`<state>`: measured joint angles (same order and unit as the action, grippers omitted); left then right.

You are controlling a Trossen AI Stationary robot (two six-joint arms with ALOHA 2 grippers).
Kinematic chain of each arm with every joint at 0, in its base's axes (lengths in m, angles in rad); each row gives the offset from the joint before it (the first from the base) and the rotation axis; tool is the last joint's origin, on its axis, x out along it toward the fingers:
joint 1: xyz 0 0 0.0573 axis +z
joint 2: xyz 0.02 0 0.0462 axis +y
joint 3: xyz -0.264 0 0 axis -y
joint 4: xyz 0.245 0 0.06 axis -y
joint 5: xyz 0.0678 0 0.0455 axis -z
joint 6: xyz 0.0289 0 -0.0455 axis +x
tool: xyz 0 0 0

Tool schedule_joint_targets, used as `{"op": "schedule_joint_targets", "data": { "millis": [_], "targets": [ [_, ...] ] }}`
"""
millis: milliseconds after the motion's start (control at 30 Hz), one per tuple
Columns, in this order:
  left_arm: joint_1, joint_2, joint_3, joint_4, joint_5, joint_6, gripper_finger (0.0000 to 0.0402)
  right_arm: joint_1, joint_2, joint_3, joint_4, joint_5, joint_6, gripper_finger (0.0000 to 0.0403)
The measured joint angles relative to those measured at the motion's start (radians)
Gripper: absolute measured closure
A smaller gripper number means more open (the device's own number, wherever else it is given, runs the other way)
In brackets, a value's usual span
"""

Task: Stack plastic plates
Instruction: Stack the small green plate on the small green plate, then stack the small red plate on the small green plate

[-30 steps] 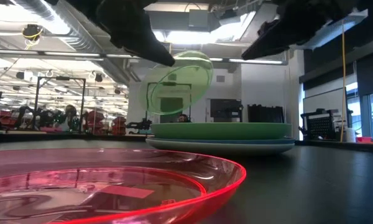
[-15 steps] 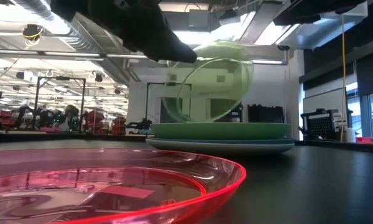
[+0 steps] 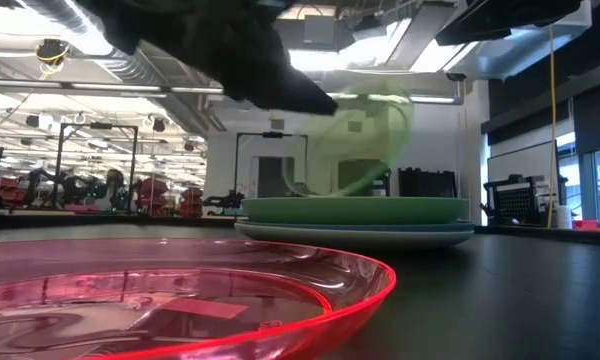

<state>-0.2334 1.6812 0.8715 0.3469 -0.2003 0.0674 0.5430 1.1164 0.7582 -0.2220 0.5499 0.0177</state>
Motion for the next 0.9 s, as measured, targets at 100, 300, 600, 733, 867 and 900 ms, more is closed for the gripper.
{"op": "schedule_joint_targets", "data": {
  "millis": [100, 300, 600, 733, 867, 900],
  "targets": [
    [0.027, 0.054, 0.000, 0.094, 0.008, 0.030, 0.0398, 0.000, 0.000, 0.000, 0.004, 0.000, 0.000, 0.0212],
    [0.092, 0.132, 0.000, 0.226, -0.004, 0.041, 0.0398, 0.000, 0.000, 0.000, 0.012, 0.000, 0.000, 0.0212],
    [0.117, 0.149, 0.000, 0.184, 0.010, -0.014, 0.0358, 0.000, 0.000, 0.000, 0.015, 0.000, 0.012, 0.0212],
    [0.091, 0.127, 0.000, 0.148, 0.013, -0.051, 0.0322, 0.000, 0.000, 0.000, 0.014, 0.000, 0.013, 0.0212],
    [0.062, 0.054, 0.000, 0.026, 0.012, -0.136, 0.0296, 0.000, 0.000, 0.000, 0.013, 0.000, 0.015, 0.0212],
    [0.053, 0.030, 0.000, -0.010, 0.012, -0.171, 0.0291, 0.000, 0.000, 0.000, 0.011, 0.000, 0.015, 0.0212]
  ]
}}
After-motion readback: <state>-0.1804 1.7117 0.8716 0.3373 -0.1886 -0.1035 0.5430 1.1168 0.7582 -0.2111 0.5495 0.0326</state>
